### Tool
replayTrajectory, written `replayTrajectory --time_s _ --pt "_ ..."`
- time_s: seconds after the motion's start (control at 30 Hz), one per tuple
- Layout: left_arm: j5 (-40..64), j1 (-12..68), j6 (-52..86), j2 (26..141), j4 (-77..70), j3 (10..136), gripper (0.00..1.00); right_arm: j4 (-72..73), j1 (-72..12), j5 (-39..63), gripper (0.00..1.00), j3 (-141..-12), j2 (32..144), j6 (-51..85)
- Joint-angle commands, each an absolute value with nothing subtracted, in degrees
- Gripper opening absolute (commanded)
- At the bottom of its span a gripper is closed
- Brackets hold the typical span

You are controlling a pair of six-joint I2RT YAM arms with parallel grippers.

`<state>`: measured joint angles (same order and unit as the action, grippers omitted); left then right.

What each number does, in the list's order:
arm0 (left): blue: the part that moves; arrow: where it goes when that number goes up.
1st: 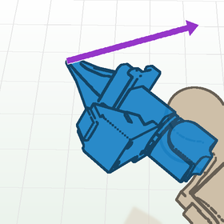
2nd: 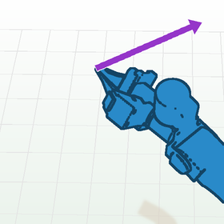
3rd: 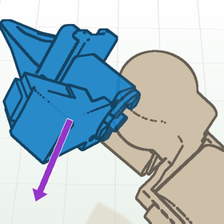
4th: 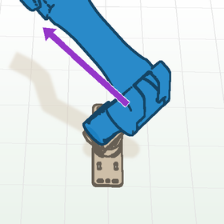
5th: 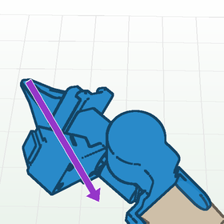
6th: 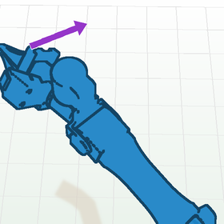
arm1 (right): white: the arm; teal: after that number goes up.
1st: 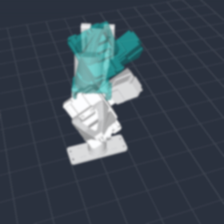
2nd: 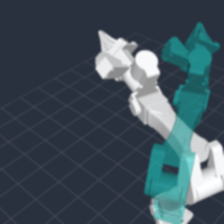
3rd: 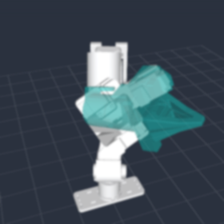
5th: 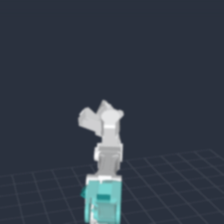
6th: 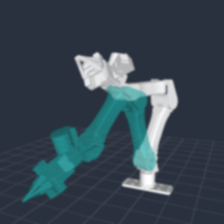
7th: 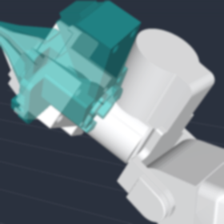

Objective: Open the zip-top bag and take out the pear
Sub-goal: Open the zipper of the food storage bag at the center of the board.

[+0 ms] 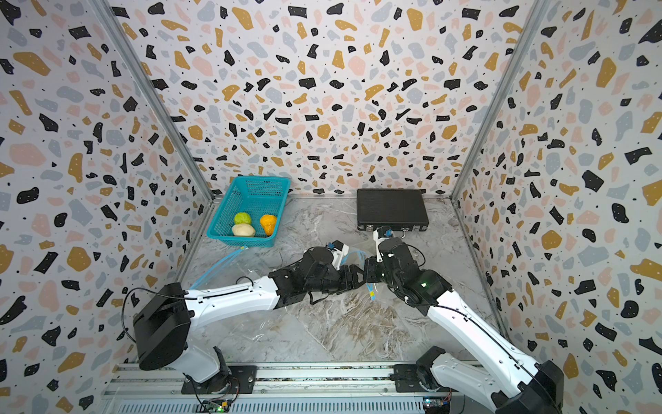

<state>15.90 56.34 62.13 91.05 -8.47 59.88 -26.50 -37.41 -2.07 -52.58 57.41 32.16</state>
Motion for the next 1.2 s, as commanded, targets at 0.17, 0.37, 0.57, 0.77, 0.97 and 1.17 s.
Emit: replayTrajectory --time_s 0.17,0.37,0.57,0.77,0.97,1.17 --pt "13.07 56.65 58.75 94.28 -4.33 62.75 0.51 -25.14 -37.42 -1.61 0.0 -51.7 55.77 31.86" --pt "10.79 56.6 58.71 95.23 -4.25 62.96 0.51 -24.18 -37.4 -0.28 0.0 -51.61 56.03 31.82" --pt "7.89 56.62 57.34 96.07 -3.3 63.16 0.35 -23.91 -37.38 0.59 0.0 -51.33 55.82 31.82" --pt "6.17 56.65 56.38 94.35 -4.15 60.22 0.12 -24.01 -37.37 1.34 0.0 -51.5 55.72 31.56" --pt "4.36 56.6 57.23 90.14 -5.88 55.88 0.05 -23.1 -37.41 1.66 0.0 -50.93 55.98 31.73" --pt "0.9 56.61 61.88 84.62 -11.94 47.71 0.03 -20.12 -37.41 1.16 0.0 -49.55 55.4 32.97"
